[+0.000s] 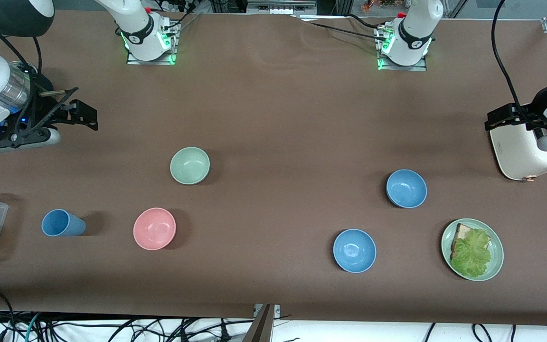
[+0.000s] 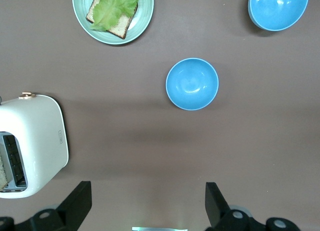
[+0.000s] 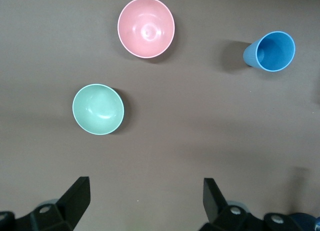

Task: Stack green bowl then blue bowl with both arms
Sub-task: 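Reach the right gripper down to the rim of the pale green bowl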

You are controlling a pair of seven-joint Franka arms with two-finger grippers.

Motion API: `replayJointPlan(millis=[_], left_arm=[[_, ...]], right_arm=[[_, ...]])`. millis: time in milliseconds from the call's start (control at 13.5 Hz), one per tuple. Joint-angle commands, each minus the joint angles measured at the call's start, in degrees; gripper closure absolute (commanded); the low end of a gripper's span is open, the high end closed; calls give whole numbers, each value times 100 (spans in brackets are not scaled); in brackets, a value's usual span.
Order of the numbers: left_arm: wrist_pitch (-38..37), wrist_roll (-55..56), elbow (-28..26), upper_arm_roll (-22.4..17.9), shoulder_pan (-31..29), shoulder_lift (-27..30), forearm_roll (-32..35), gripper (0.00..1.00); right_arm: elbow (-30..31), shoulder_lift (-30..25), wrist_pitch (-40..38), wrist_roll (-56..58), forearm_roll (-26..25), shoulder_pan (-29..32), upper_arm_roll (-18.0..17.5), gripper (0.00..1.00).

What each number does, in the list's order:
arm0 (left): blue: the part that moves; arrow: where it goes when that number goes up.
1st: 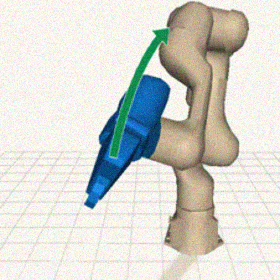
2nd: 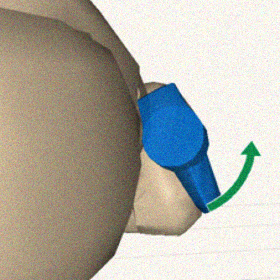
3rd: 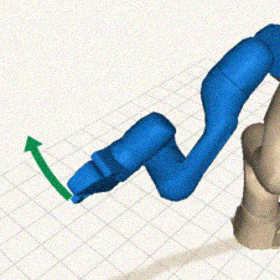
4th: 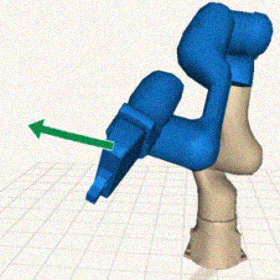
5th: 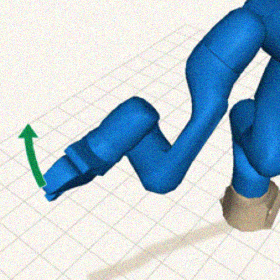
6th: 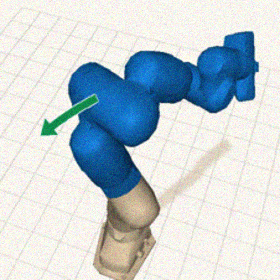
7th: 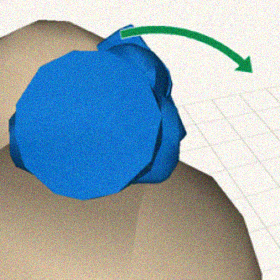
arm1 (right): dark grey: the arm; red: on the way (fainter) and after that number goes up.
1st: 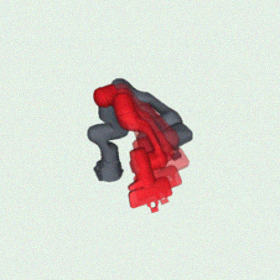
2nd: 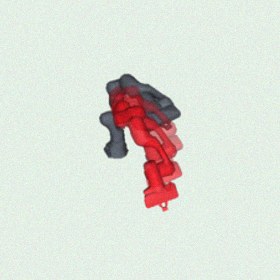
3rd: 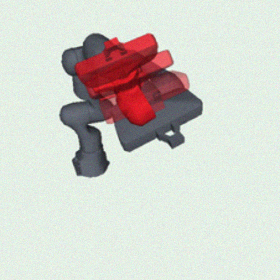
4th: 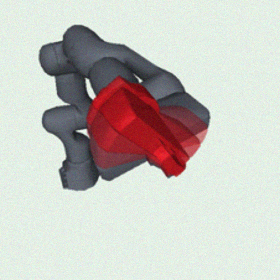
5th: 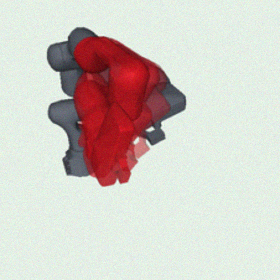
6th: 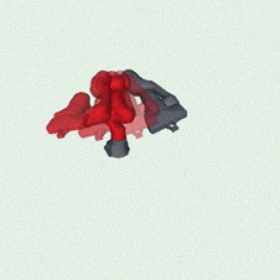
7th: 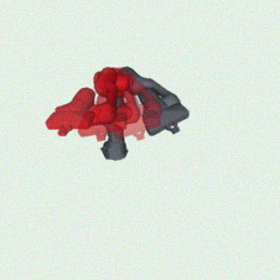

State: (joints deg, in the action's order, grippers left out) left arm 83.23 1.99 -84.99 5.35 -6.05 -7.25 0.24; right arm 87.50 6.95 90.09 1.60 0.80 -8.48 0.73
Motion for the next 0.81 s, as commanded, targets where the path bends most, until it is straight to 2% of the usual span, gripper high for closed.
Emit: replayJointPlan(millis=[0,74,296,443,739], left_arm=[[-114,47,184,18,-19,-75,90,0],[-114,47,184,27,-19,-75,99,0],[-122,47,184,27,-19,-84,99,0],[-122,47,184,36,-11,-84,99,0],[-122,47,184,36,-11,-84,99,0]], right_arm=[[170,26,61,86,60,-13,-12,0],[258,131,244,78,69,-48,-21,0],[1231,123,1421,25,429,-83,-21,0],[1724,210,1984,16,438,-145,-82,0],[2779,491,3627,-308,482,-451,-91,1]])
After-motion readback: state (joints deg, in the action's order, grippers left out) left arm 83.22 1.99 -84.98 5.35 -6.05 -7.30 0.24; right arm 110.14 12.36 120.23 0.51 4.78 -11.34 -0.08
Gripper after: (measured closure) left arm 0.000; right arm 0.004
